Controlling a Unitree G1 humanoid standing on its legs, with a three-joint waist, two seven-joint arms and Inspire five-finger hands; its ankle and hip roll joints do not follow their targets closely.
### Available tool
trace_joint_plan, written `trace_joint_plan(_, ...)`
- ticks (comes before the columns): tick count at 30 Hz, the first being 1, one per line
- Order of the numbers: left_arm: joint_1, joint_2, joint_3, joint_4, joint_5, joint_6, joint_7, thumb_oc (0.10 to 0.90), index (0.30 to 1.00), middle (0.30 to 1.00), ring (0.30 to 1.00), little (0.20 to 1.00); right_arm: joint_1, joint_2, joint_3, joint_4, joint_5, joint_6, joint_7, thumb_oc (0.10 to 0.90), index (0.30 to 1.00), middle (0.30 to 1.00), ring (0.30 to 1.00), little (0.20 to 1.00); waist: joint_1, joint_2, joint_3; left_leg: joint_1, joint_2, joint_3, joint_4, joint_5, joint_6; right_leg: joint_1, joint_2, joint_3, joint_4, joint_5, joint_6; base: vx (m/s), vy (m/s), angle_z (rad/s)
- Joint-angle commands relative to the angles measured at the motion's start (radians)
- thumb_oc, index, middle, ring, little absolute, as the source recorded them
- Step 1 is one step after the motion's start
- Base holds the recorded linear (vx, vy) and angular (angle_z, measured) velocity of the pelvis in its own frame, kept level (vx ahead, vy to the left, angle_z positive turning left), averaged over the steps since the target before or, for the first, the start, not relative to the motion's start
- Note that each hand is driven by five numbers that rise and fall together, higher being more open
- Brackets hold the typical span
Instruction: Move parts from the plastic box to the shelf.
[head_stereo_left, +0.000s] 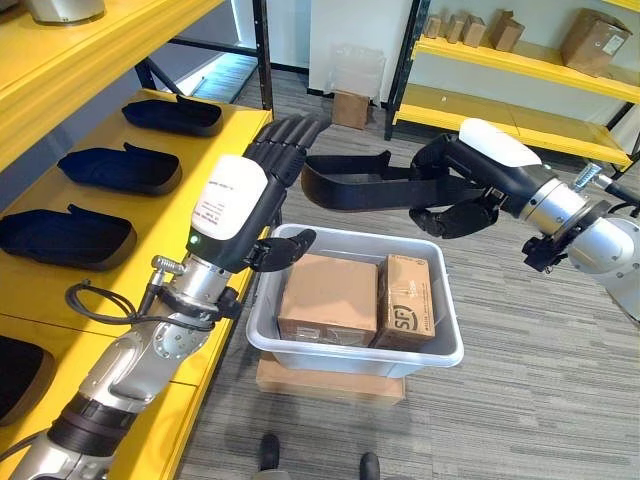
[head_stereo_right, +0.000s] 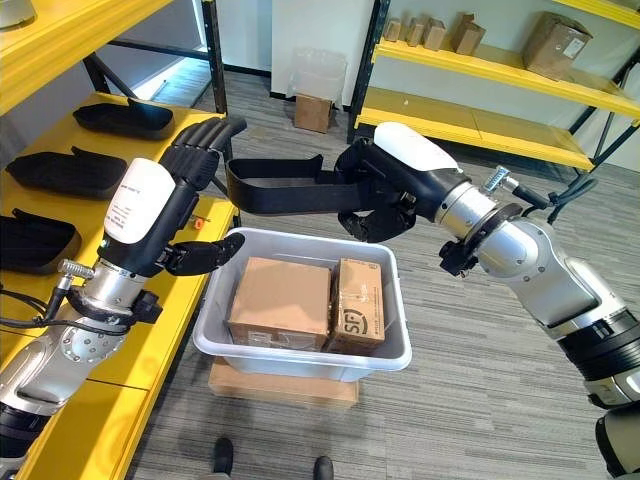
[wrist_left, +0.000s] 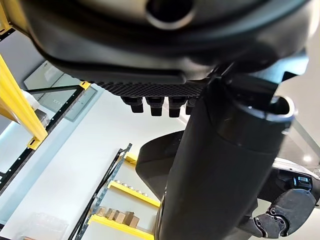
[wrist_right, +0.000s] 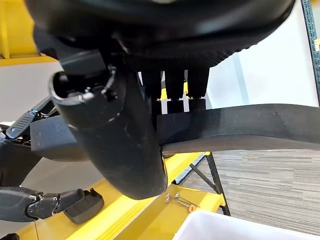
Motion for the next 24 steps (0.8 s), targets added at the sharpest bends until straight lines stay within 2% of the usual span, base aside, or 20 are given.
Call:
trace_joint_plan(1,-0.062,0.000,-0.021,0.047,-0.003,-0.020,0.063,0.900,1.000,1.000,1.000,1.000,-0.088,0.034,-0.045,0.011,0.059,-0.057,-0.119,0.400,0.300,0.300,0.300,0.300,-0.002,-0.010,-0.175,-0.003,0.117,0.002,-0.042,-0.010,-0.065,0.073,-0.059,-0.029,0.016,-0.116,0.080,0.00,0.000,0.00)
trace_joint_plan(24,-0.175,-0.021,-0.103,0.111,0.012,-0.002,0.080,0.900,1.000,1.000,1.000,1.000,-0.194,0.081,0.016,0.011,0.073,-0.055,-0.128,0.400,0.300,0.300,0.300,0.300,-0.017,-0.016,-0.167,0.006,0.111,0.023,-0.042,-0.021,-0.051,0.058,-0.068,0.000,0.018,-0.112,0.082,0.00,0.003,-0.03)
